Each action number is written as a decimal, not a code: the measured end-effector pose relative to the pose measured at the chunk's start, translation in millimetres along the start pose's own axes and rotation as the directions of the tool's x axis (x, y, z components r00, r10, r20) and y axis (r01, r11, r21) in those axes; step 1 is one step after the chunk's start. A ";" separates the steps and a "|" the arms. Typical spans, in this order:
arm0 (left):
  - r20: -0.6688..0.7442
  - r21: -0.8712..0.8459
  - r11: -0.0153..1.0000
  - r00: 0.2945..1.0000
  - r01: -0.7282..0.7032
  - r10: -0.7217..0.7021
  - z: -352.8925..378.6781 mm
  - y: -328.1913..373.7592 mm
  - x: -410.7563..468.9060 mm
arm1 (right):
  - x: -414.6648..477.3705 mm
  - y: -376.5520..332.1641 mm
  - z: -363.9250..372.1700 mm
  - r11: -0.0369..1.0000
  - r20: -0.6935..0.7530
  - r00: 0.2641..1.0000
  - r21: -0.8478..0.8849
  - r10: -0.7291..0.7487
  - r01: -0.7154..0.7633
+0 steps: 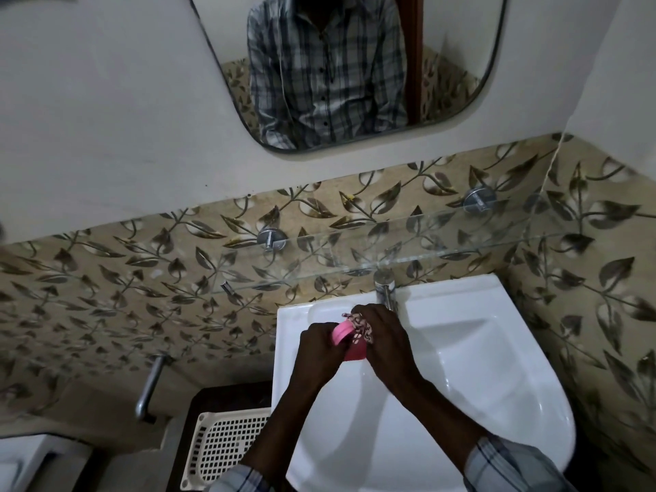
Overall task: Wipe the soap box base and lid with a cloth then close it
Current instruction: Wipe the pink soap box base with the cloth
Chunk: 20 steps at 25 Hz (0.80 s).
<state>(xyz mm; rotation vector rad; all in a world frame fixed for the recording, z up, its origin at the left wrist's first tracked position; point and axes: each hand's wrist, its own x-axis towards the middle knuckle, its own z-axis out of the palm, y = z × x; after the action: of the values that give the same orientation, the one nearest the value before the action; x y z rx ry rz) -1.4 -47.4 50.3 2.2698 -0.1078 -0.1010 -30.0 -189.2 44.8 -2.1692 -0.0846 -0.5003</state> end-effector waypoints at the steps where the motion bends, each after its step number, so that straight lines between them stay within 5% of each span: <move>1: -0.011 0.041 0.999 1.000 -0.001 0.002 -0.3 1.1 3.0 | -4.3 -3.1 4.0 0.994 -0.042 0.994 -0.060 -0.097 0.095; 3: -0.019 -0.025 1.000 1.000 -0.010 0.009 2.0 -0.8 2.1 | -14.2 -0.9 12.2 0.966 -0.064 0.973 -0.149 -0.224 0.212; 7: -0.108 -0.185 0.982 0.993 0.027 -0.048 11.3 -18.6 -10.5 | -11.5 0.1 23.7 0.997 -0.009 0.999 -0.061 -0.044 0.044; 10: -0.153 -0.284 0.958 0.985 0.035 -0.082 13.9 -21.3 -7.9 | -12.2 -5.5 31.2 0.972 0.080 0.973 -0.080 -0.215 0.222; 11: -0.145 -0.345 0.938 0.985 0.038 -0.094 12.2 -21.0 -7.3 | -5.8 2.1 31.4 0.981 0.050 0.982 -0.053 -0.182 0.185; 13: -0.182 -0.404 0.914 0.976 0.035 -0.118 8.8 -20.8 -10.1 | 11.5 13.4 22.0 0.974 0.042 0.989 0.175 0.140 -0.146; 15: -0.233 -0.454 0.891 0.967 -0.009 -0.108 5.7 -19.4 -14.7 | 23.2 20.5 17.7 0.833 0.222 0.898 0.340 0.379 -0.436; 18: -0.037 -0.475 0.878 0.995 0.061 -0.089 -5.9 -14.6 -11.3 | 27.8 26.5 16.9 0.826 0.208 0.884 0.318 0.418 -0.465; 20: 0.120 -0.328 0.930 0.984 0.165 -0.133 -13.0 -10.7 -4.3 | 25.4 30.5 11.6 0.887 0.158 0.920 0.250 0.359 -0.389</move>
<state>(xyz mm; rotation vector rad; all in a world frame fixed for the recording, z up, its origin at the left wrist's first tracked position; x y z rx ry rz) -3.8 -30.2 50.7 1.9274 0.0312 -0.2875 4.2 -201.6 25.3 -1.8717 0.1947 -0.1365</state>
